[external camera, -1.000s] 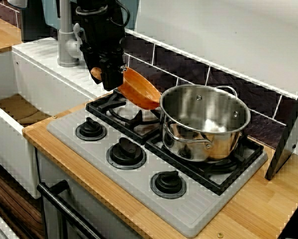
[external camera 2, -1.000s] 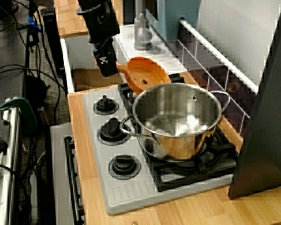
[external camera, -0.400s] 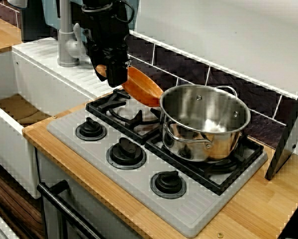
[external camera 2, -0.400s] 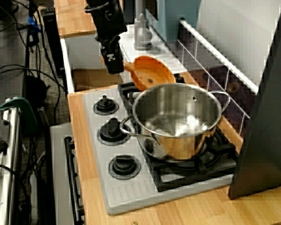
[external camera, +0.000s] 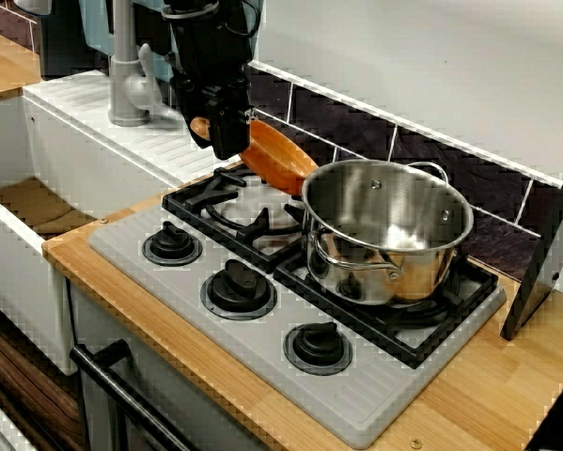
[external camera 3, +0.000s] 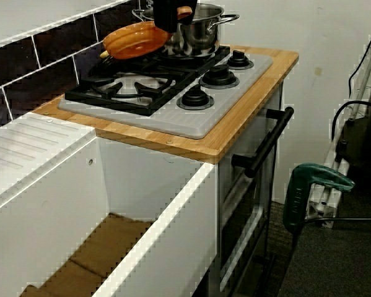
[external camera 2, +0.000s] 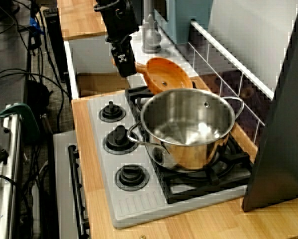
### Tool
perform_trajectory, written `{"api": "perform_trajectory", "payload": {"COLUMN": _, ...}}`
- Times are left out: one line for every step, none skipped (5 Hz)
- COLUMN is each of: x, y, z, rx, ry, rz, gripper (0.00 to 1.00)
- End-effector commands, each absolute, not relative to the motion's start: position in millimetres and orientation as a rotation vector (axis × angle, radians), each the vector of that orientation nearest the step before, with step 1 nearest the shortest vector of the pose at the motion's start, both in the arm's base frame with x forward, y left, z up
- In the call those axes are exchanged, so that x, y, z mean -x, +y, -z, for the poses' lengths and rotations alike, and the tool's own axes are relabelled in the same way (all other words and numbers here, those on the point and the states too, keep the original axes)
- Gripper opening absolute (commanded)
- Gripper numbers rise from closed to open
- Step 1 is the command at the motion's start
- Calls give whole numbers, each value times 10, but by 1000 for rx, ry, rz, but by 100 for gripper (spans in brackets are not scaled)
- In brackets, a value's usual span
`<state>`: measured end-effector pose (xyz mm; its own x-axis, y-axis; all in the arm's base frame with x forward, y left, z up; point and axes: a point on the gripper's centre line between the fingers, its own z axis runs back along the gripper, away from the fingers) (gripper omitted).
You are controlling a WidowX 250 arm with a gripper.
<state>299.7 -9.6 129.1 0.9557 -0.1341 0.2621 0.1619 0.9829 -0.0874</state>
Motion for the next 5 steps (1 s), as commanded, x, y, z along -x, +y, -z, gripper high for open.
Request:
{"api": "perform_trajectory", "payload": {"x": -3054, "y": -38, "z": -1344, "rx": 94, "ry": -312, "rz": 154, "gripper": 0}}
{"api": "perform_trajectory", "payload": {"x": -3056, "y": -35, "z": -1314, "rx": 87, "ry": -312, "rz": 148, "gripper": 0}}
{"api": "perform_trajectory", "payload": {"x": -3061, "y": -38, "z": -1283, "rx": 85, "ry": -307, "rz": 148, "gripper": 0}}
{"api": "perform_trajectory", "payload": {"x": -3065, "y": -43, "z": -1261, "rx": 82, "ry": -306, "rz": 146, "gripper": 0}}
{"api": "perform_trajectory", "payload": {"x": -3067, "y": -48, "z": -1253, "rx": 90, "ry": -306, "rz": 141, "gripper": 0}}
